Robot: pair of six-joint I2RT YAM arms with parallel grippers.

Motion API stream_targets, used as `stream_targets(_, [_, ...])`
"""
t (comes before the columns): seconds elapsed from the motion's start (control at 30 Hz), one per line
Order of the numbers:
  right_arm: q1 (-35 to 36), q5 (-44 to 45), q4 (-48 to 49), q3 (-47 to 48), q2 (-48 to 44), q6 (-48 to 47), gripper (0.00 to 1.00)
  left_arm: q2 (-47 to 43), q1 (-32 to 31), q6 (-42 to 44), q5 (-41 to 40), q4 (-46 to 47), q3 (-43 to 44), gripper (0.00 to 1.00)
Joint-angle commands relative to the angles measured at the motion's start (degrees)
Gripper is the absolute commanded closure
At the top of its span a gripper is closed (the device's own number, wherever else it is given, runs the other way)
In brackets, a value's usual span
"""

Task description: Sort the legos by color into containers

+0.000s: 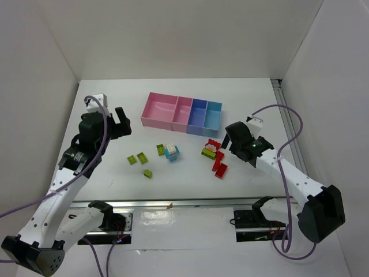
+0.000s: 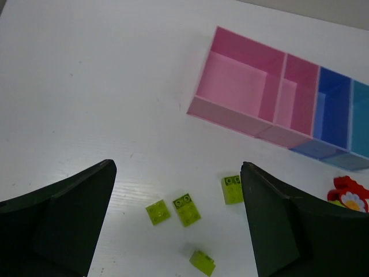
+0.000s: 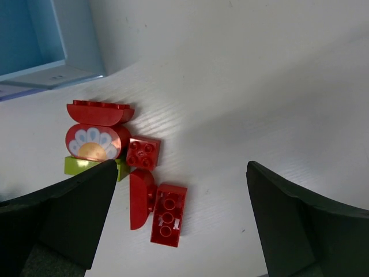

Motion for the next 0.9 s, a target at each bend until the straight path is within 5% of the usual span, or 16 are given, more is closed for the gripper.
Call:
stream_targets(0.0, [1.4, 0.7, -0.6, -4.0, -3.3, 2.7, 0.0, -2.1, 0.0, 3.6, 9.5, 0.9, 0.2, 0.0])
stream_targets(0.3, [4.2, -2.1, -1.0, -8.7, -6.0, 3.8, 0.01, 1.2, 0.0, -4.8, 12.6, -3.4, -2.4, 0.0])
stream_targets(0.6, [11.6, -7.3, 2.8, -11.8, -7.8, 6.5, 0.08, 2.2, 0.0, -1.1, 18.0, -7.2, 1.4, 0.01])
stream_targets(0.87, [16.8, -6.0, -0.3, -10.2, -0.3, 10.9, 0.12, 4.7, 0.0, 1.6, 19.2, -10.1, 4.3, 0.01])
